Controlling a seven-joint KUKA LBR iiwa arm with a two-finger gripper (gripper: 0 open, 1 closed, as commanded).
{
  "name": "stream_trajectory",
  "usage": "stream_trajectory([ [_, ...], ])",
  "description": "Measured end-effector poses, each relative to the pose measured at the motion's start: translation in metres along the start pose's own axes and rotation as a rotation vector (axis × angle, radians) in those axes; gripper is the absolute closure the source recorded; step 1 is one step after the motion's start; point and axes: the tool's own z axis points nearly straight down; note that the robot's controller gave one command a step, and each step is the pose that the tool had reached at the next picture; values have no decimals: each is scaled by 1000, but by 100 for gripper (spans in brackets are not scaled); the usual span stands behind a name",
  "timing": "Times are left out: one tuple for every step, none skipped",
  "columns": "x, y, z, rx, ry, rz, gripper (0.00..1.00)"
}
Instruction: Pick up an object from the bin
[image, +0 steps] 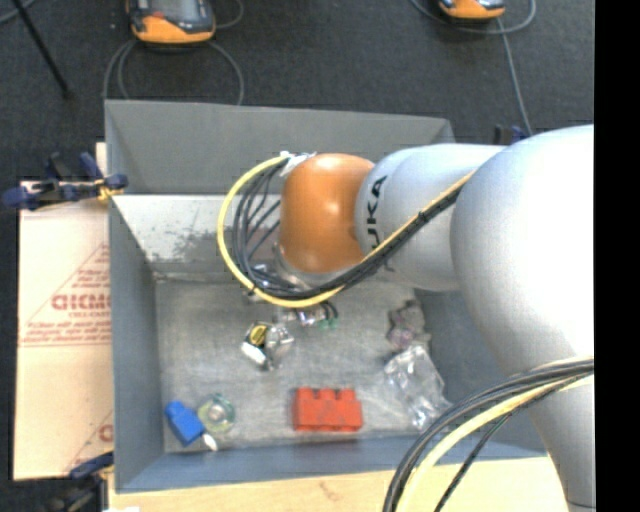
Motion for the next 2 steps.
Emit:
stream_trajectory([
  [-3, 1, -3, -2, -7, 3, 100],
  [25, -37, -158, 0, -2, 6, 100],
])
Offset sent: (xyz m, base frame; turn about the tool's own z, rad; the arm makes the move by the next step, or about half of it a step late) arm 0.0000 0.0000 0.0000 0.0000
